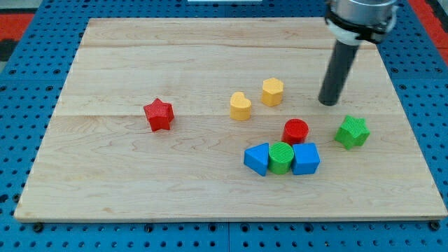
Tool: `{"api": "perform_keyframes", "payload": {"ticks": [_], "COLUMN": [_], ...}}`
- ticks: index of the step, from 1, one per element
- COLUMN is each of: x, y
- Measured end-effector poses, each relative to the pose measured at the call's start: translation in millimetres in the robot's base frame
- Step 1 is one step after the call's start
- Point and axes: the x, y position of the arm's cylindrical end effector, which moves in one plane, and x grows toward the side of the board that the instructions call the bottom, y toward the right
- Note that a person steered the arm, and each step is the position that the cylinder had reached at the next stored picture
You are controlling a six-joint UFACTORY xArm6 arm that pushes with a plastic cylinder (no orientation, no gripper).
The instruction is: Push the green star down and left a bit
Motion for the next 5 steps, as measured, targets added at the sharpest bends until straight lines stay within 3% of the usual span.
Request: {"api": "perform_keyframes", "payload": {"ticks": [2,4,5], "x": [42,89,74], "y": [39,14,22]}}
